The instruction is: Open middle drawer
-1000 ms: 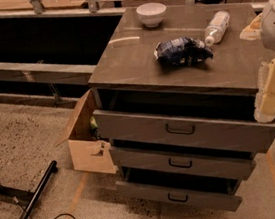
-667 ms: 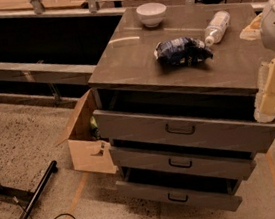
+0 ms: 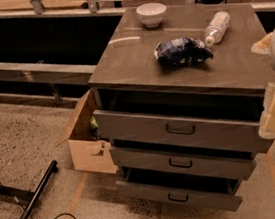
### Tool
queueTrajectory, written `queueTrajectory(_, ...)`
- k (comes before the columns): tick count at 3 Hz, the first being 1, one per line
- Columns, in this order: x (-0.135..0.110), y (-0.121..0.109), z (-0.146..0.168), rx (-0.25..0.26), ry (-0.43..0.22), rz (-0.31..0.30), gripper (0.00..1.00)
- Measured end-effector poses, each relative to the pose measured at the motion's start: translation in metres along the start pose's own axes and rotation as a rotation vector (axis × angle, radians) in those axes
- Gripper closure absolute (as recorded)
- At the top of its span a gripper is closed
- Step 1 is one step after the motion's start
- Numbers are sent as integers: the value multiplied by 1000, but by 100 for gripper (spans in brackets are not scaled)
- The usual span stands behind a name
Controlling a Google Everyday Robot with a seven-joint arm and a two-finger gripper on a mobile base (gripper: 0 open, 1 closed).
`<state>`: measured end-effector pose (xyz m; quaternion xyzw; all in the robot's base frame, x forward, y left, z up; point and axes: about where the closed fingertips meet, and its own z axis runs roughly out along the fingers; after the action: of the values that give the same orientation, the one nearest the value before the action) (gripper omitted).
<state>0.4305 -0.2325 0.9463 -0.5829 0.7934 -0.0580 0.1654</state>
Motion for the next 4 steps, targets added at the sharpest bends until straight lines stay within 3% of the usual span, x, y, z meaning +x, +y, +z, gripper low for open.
queueTrajectory(1, 32, 18, 53, -2, -25, 22, 0)
queueTrajectory(2, 53, 38, 102, -4, -83, -1, 0)
queueTrajectory(3, 68, 64, 158, -21, -126, -73, 0)
queueTrajectory(4, 79, 90, 215, -40, -129, -108, 0)
